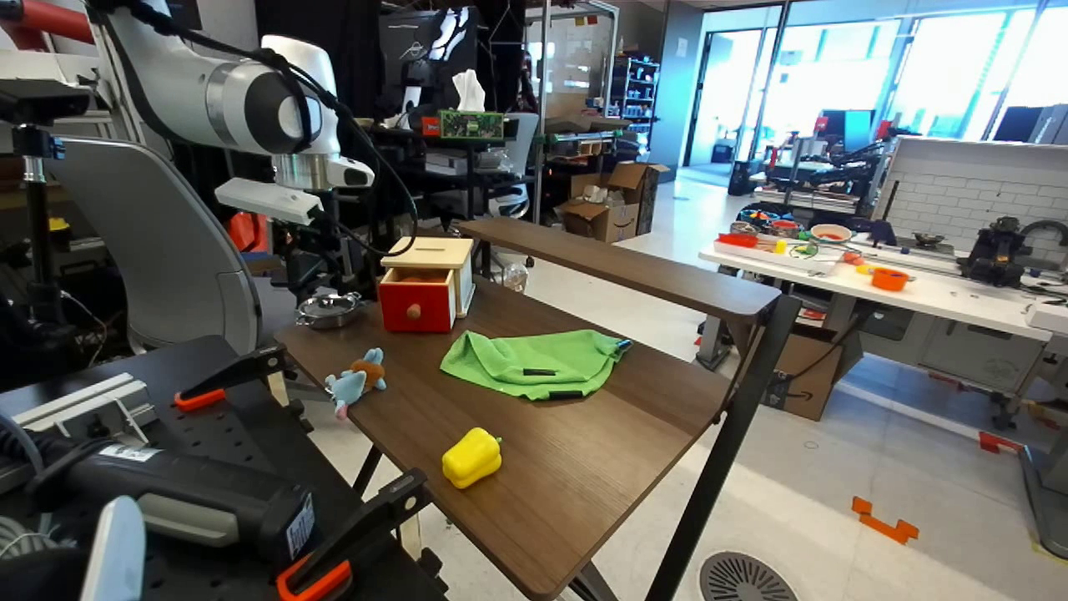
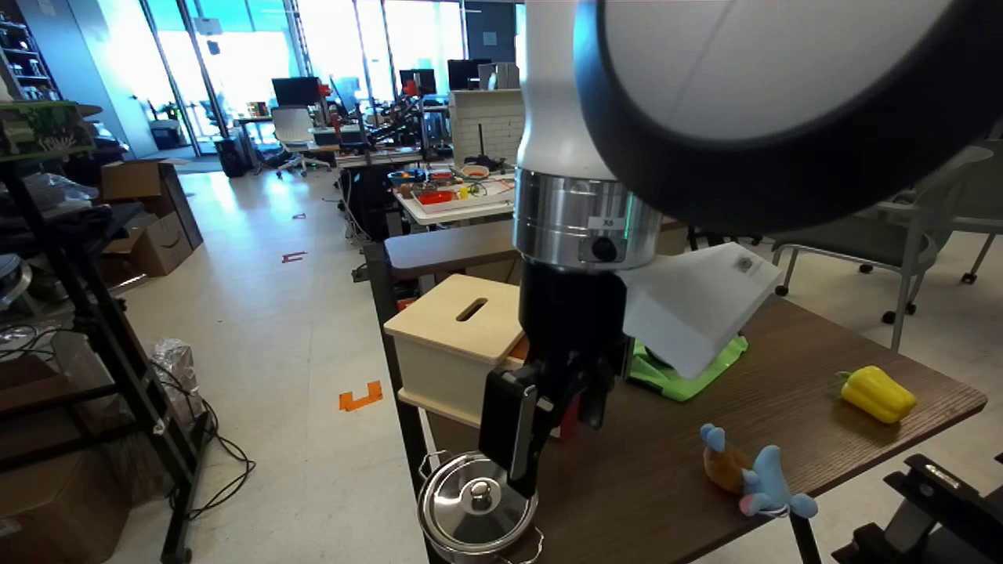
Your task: Remove the lid from the pot.
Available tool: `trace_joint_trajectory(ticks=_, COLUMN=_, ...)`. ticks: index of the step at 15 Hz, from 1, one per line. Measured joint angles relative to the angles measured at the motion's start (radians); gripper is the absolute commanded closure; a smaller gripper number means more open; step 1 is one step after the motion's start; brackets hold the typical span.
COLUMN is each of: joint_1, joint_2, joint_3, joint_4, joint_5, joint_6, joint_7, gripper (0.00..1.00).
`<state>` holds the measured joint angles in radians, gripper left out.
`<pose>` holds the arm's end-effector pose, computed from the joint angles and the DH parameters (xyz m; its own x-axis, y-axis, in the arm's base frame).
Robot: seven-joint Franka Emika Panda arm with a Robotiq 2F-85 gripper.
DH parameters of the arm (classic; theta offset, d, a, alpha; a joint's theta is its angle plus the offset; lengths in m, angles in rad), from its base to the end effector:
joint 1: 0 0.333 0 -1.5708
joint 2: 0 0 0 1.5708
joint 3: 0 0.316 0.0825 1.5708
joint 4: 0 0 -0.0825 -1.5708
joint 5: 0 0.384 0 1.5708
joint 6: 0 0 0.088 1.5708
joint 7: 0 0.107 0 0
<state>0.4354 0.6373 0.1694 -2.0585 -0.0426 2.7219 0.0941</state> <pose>0.4811 0.3362 0.1275 0.8706 0.4911 0.0285 0.4917 -0.8666 -0.0848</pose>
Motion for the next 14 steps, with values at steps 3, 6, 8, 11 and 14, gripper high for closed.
trace_joint_trajectory(ticks=3, joint_1=0.029, joint_2=0.020, joint_3=-0.017, joint_4=0.021, joint_5=-0.029, joint_6=0.002, joint_7=0.027, gripper=0.00)
trace_joint_trajectory(ticks=6, joint_1=0.040, joint_2=0.046, joint_3=-0.018, joint_4=0.048, joint_5=-0.033, joint_6=0.005, joint_7=0.032, gripper=0.00)
trace_joint_trajectory(ticks=8, joint_1=0.042, joint_2=0.066, joint_3=-0.018, joint_4=0.069, joint_5=-0.033, joint_6=0.008, joint_7=0.032, gripper=0.00)
trace_joint_trajectory(ticks=11, joint_1=0.042, joint_2=0.099, joint_3=-0.018, joint_4=0.105, joint_5=-0.033, joint_6=0.010, joint_7=0.032, gripper=0.00)
trace_joint_trajectory(ticks=14, joint_1=0.043, joint_2=0.129, joint_3=-0.018, joint_4=0.137, joint_5=-0.033, joint_6=0.010, joint_7=0.032, gripper=0.00)
